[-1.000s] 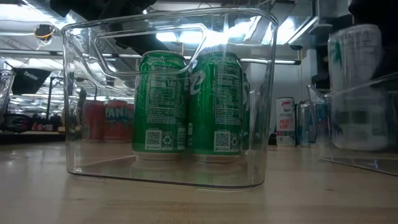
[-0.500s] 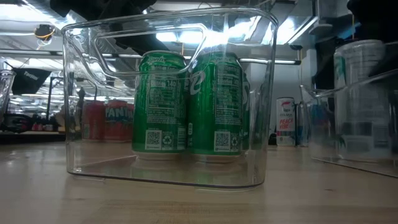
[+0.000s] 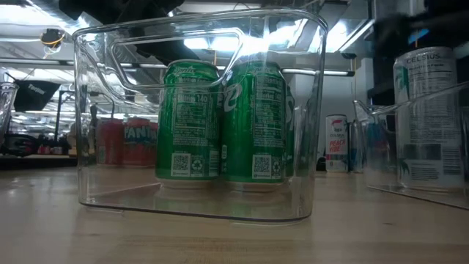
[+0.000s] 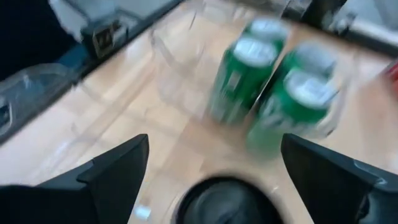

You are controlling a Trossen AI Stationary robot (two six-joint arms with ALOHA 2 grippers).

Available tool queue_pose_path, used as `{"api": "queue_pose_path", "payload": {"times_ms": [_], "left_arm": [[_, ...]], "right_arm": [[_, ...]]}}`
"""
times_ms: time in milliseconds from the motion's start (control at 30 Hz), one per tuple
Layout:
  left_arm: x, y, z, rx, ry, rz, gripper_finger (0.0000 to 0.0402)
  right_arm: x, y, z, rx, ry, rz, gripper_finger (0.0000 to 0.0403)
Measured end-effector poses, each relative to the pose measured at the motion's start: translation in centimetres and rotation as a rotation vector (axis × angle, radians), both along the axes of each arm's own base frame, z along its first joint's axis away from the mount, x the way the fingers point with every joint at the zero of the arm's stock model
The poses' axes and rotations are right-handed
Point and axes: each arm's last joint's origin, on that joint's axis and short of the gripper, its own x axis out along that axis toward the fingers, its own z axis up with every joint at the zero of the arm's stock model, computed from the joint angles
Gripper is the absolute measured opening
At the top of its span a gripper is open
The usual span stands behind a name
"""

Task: Sort soda cans
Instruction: Put the white-pink soda can into the right transparent bin

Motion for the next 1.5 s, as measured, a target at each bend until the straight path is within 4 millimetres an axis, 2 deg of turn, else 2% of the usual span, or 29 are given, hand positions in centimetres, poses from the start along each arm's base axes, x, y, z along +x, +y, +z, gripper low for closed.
{"api": "queue_pose_path", "payload": {"times_ms": [167,300,500,667,833,1000,1133,1333,1500], "left_arm": [[0.0,0.0,0.0,0.001,0.000,-0.001,0.0371],[0.0,0.0,0.0,0.007,0.000,-0.004,0.0371],[0.0,0.0,0.0,0.016,0.001,-0.009,0.0371],[0.0,0.0,0.0,0.016,0.002,-0.009,0.0371],[0.0,0.0,0.0,0.014,0.003,-0.008,0.0371],[0.0,0.0,0.0,0.013,0.003,-0.007,0.0371],[0.0,0.0,0.0,0.013,0.002,-0.007,0.0371],[0.0,0.0,0.0,0.007,0.001,-0.004,0.0371],[0.0,0.0,0.0,-0.005,-0.001,0.002,0.0371]], "right_arm": [[-0.2,-0.4,2.9,-0.070,-0.090,-0.035,0.0367],[-0.3,-1.2,5.2,-0.260,-0.141,-0.155,0.0367],[-0.1,-3.8,8.8,-0.689,-0.207,-0.406,0.0367],[0.3,-7.0,10.3,-0.898,-0.149,-0.498,0.0367],[0.1,-10.5,10.8,-0.943,-0.101,-0.512,0.0367],[-0.5,-13.9,11.9,-0.903,-0.085,-0.572,0.0373],[-0.5,-16.9,12.1,-0.888,0.055,-0.617,0.0396],[0.4,-21.3,12.6,-0.855,0.225,-0.673,0.0394],[1.2,-23.5,12.3,-0.820,0.361,-0.670,0.0397]]}}
